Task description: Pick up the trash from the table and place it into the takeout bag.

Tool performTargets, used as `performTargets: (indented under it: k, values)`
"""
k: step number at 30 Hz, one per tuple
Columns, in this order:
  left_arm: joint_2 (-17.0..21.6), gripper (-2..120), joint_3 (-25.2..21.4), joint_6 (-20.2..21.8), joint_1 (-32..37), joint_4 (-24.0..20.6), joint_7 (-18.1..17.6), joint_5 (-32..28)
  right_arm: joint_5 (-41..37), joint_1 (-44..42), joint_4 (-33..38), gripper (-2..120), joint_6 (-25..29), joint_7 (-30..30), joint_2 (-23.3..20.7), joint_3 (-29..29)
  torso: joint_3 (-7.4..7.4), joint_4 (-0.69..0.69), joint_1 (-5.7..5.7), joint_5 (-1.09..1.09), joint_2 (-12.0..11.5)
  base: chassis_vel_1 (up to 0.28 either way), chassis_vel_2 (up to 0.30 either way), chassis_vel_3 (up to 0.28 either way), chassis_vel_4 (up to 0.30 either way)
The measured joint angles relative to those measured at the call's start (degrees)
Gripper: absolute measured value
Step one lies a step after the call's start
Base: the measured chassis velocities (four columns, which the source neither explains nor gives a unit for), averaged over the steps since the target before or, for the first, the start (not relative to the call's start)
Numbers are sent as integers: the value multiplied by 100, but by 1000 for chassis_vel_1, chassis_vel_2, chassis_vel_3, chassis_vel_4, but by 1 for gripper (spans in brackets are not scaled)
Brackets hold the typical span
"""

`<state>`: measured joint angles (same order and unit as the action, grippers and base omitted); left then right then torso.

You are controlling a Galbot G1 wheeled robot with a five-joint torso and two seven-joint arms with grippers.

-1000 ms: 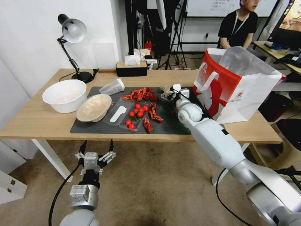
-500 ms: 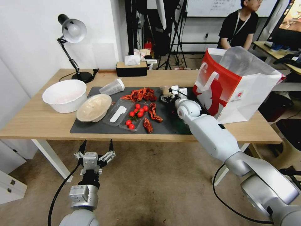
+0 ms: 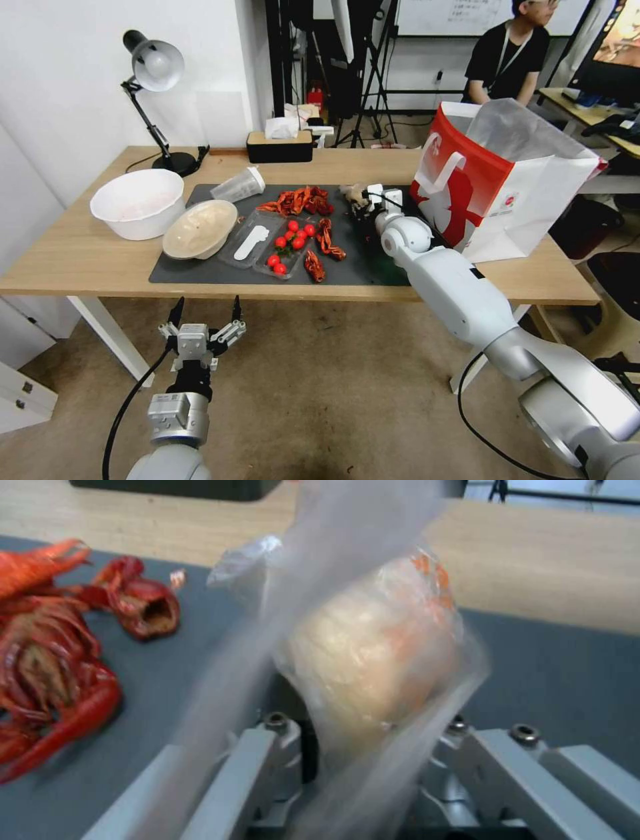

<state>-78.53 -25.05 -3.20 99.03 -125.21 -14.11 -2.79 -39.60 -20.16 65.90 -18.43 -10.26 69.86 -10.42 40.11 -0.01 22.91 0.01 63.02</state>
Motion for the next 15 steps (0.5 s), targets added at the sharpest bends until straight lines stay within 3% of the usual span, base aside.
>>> performTargets:
  k: [5, 15]
  values:
    - [18, 100, 10, 0, -9, 1, 1, -5, 36, -43, 441, 9, 183, 101, -217, 3, 0, 0, 0, 0, 0, 0, 0, 0, 0]
    - [60, 100, -6, 0, 7, -25, -8, -19, 264, -287, 2216, 8, 244, 93, -935, 375, 0, 0, 0, 0, 0, 0, 0, 0, 0]
